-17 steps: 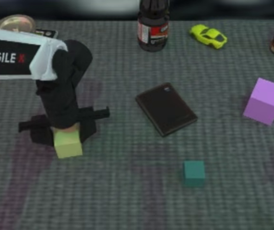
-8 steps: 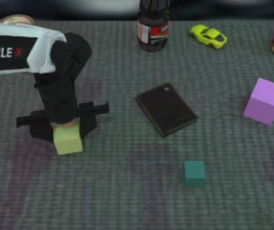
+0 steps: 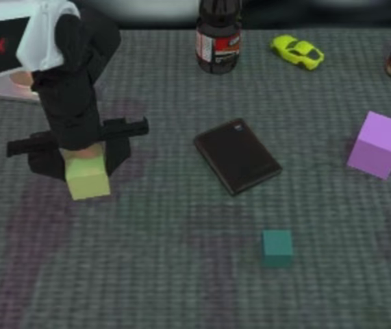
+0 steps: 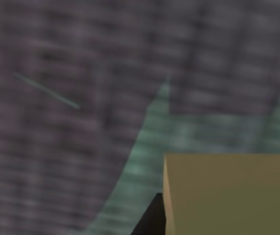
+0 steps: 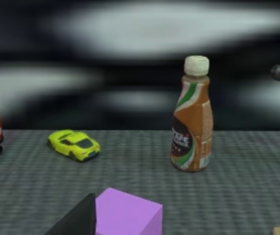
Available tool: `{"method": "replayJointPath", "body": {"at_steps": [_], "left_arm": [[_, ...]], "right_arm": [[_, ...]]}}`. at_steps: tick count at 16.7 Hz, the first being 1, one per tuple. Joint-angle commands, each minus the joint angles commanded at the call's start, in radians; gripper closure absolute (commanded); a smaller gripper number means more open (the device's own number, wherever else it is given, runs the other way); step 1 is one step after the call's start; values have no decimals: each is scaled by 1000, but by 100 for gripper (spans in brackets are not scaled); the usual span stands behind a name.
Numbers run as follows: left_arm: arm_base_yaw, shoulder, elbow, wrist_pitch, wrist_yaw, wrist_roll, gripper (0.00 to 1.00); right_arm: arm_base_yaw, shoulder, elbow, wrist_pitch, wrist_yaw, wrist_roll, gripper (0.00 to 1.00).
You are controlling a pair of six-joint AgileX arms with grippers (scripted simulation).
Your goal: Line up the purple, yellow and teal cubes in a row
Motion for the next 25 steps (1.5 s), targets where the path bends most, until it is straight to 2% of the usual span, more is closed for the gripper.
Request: {"method": "replayJointPath", "body": {"at_steps": [4,6,11,14,16,20,25], "left_arm": [[-21,12,12,-6,1,-11,100],[-79,40,55,-32,2,-53,100],[-368,123,225,-121,1,-221,100],[-486,154,303,-160,-2,-304,100],[-511,160,322,-169,-3,-325,100],[-508,156,317,-163,-2,-322,100],[-513,189,220,-37,1,-322,100]], "right_arm": [[0,0,0,0,0,0,0],[0,0,0,0,0,0,0],[0,0,0,0,0,0,0],[0,0,0,0,0,0,0],[0,0,0,0,0,0,0],[0,0,0,0,0,0,0],[0,0,0,0,0,0,0]]}}
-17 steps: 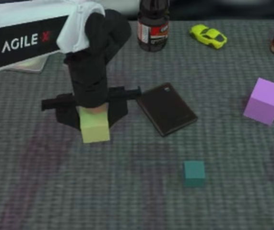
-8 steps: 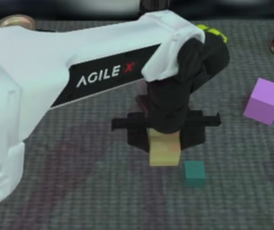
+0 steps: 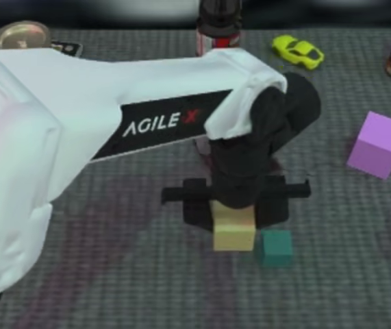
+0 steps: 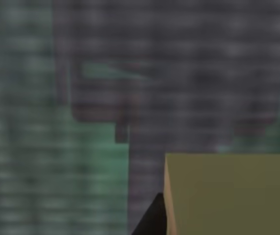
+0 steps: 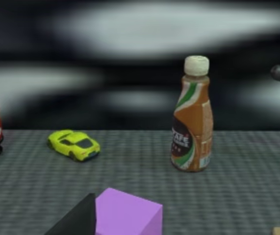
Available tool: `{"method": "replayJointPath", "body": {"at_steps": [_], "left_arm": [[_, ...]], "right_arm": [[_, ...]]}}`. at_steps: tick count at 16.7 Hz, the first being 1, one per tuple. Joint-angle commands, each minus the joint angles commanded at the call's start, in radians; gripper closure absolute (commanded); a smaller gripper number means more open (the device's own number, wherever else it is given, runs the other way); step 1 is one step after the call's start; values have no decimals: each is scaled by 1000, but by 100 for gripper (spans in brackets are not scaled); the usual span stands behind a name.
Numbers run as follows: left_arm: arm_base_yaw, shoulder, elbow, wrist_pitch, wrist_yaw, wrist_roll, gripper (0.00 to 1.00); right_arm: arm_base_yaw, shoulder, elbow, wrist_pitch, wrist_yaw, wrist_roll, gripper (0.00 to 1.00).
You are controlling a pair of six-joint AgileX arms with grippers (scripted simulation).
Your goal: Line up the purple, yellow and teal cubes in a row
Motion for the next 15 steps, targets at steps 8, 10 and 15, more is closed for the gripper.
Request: {"method": "replayJointPath", "body": {"at_steps": [8,10,15], "left_arm": [[0,31,-87,117,-4,-4,100],[0,31,-87,117,-4,-4,85],[0,31,-87,117,-4,-4,47]], "right_arm": [[0,0,0,0,0,0,0],[0,0,0,0,0,0,0],[0,0,0,0,0,0,0]]}}
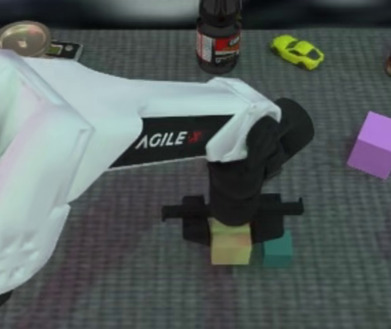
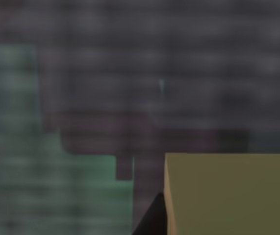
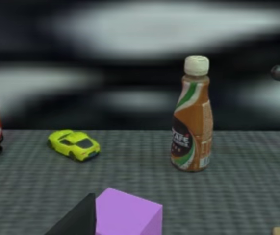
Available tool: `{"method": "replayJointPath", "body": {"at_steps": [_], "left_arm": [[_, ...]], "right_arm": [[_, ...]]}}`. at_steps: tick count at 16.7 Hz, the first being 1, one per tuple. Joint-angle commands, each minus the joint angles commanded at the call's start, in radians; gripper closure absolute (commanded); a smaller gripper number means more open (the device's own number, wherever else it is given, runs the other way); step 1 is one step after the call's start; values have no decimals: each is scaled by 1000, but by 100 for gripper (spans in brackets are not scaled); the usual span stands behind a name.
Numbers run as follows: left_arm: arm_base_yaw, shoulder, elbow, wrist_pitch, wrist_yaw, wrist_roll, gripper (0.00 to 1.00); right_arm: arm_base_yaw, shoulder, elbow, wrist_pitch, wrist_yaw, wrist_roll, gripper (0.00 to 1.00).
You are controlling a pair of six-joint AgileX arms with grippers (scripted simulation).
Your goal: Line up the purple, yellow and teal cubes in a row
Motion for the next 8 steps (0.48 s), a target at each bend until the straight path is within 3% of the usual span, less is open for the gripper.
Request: {"method": "replayJointPath", "body": {"at_steps": [6,8], "left_arm": [[0,0,0,0,0,0,2],[0,0,0,0,0,0,0]], "right_arm": [[0,0,0,0,0,0,0],[0,0,0,0,0,0,0]]}}
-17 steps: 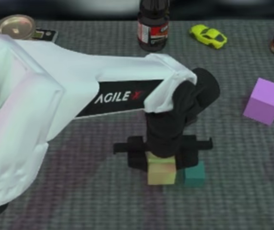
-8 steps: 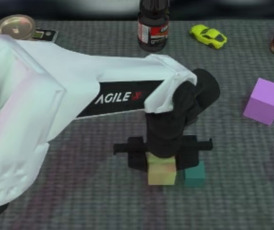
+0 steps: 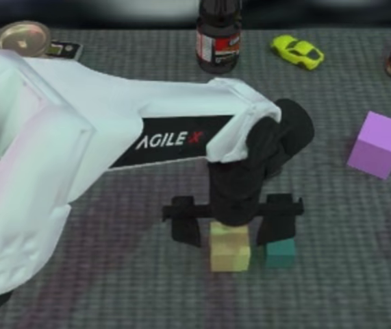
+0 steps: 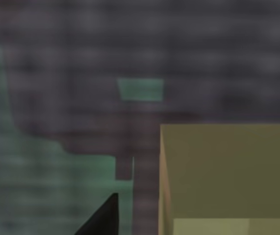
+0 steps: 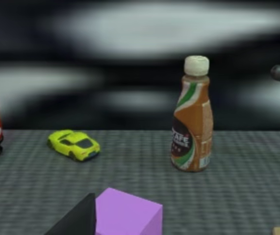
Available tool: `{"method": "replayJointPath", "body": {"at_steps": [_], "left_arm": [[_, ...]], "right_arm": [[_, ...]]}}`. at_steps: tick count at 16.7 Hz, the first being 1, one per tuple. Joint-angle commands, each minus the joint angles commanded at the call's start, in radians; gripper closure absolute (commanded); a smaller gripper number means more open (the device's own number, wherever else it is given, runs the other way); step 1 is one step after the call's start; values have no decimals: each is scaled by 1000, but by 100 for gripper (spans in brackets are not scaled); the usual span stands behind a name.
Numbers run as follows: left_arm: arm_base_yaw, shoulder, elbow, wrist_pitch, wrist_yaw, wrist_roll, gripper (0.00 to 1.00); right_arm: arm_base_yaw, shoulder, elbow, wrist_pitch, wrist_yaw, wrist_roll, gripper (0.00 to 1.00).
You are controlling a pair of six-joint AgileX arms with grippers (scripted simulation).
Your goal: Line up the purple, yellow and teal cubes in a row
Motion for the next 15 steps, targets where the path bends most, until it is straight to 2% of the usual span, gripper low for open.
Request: {"method": "replayJointPath", "body": {"at_steps": [9,15], "left_arm": [[2,-5,14,-18,1,0,0],[14,-58,146,-209,1,-4,0]], "right_arm": [[0,0,0,0,0,0,0],[0,0,0,0,0,0,0]]}}
